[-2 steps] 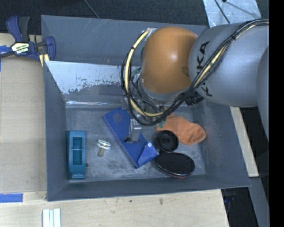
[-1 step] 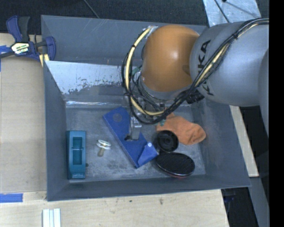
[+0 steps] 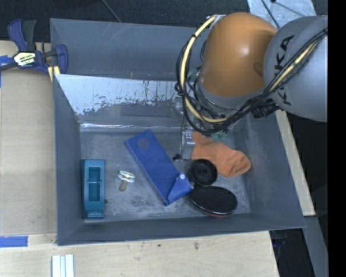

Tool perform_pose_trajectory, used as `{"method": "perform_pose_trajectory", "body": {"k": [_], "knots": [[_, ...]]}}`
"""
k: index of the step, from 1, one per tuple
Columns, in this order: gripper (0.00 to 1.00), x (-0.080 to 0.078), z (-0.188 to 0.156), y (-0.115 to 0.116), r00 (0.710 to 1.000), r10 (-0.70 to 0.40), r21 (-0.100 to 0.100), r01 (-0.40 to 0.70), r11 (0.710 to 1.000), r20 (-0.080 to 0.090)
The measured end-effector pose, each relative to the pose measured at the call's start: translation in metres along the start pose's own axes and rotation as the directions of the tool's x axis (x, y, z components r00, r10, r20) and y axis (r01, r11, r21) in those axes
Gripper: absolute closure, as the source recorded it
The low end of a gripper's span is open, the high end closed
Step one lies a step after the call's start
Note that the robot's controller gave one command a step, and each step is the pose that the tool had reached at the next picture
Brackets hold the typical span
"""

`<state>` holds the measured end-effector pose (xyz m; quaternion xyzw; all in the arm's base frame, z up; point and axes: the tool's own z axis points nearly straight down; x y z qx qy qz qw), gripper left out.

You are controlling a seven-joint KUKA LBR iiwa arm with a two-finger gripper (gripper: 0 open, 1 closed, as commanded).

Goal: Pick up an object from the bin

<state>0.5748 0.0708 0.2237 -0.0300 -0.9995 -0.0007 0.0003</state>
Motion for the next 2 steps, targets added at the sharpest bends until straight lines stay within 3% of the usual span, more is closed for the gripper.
{"method": "perform_pose_trajectory", "body": {"k": [1, 2], "knots": [[0.0, -0.003, -0.05, -0.017, 0.982, 0.19, 0.002, -0.19, 0.982, 0.004], [0.0, -0.009, -0.02, -0.042, 0.987, 0.162, -0.002, -0.162, 0.987, 0.013]]}}
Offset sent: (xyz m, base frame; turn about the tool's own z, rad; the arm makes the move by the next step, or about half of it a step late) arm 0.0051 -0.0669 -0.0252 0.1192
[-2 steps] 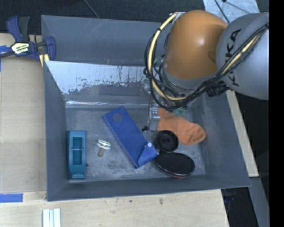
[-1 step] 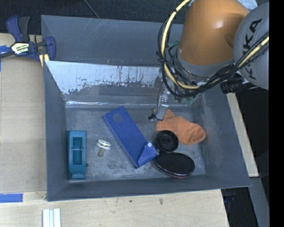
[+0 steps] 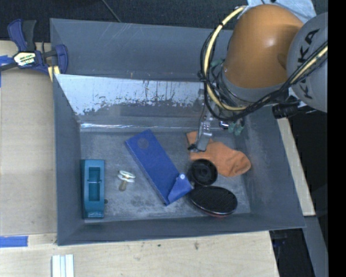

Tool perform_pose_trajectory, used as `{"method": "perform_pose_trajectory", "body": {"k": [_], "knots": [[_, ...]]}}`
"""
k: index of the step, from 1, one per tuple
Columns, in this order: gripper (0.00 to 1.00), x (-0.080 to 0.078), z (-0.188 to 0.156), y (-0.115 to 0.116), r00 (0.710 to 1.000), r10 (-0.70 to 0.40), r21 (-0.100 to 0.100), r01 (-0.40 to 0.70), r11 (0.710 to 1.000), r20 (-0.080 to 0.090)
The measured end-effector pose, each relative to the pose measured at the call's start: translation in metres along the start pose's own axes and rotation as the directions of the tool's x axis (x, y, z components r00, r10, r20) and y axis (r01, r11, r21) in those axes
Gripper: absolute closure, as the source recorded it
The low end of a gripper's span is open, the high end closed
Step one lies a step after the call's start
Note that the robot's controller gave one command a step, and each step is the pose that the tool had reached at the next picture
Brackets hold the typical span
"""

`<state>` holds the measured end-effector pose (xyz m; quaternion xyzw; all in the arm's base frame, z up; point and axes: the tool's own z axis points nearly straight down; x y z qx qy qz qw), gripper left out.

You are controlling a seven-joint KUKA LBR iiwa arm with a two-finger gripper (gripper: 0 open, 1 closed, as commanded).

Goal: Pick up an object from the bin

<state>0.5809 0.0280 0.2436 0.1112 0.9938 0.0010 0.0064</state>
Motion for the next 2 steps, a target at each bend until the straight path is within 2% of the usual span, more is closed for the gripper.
{"method": "perform_pose_trajectory", "body": {"k": [1, 2], "knots": [[0.0, 0.028, 0.05, -0.042, 1.0, -0.022, 0.003, 0.022, 1.0, -0.008], [0.0, 0.033, 0.077, -0.044, 0.998, 0.057, 0.008, -0.057, 0.998, -0.012]]}}
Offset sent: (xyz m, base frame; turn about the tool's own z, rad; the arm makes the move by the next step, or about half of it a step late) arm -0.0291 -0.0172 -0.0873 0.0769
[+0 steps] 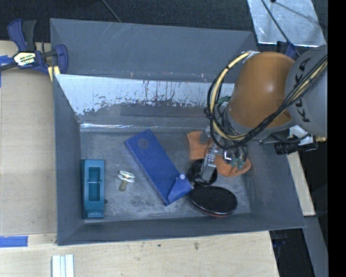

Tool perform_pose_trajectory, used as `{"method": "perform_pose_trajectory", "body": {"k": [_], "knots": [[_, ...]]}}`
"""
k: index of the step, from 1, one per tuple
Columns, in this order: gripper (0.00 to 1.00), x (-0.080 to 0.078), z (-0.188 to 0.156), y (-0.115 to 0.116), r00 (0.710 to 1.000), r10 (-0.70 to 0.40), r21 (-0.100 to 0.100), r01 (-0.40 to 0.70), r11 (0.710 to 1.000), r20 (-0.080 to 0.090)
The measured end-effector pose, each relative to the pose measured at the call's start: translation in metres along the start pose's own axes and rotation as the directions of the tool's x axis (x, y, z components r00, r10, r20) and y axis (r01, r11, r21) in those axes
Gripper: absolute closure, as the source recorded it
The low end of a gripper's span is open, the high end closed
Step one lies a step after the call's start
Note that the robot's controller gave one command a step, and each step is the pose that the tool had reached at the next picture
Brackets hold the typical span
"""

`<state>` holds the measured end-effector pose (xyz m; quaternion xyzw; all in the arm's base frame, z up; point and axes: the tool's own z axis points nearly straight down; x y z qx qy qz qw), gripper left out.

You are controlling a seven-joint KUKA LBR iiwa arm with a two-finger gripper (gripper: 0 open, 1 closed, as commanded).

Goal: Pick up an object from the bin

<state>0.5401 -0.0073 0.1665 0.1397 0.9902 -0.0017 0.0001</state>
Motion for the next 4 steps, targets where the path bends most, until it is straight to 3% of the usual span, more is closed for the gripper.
{"method": "perform_pose_trajectory", "body": {"k": [1, 2, 4], "knots": [[0.0, -0.013, 0.055, -0.004, 1.0, 0.03, -0.005, -0.03, 1.0, 0.005], [1.0, -0.02, 0.082, -0.004, 0.995, 0.1, -0.006, -0.1, 0.995, 0.001], [1.0, -0.018, 0.078, -0.005, 0.995, 0.097, -0.006, -0.097, 0.995, 0.002]]}}
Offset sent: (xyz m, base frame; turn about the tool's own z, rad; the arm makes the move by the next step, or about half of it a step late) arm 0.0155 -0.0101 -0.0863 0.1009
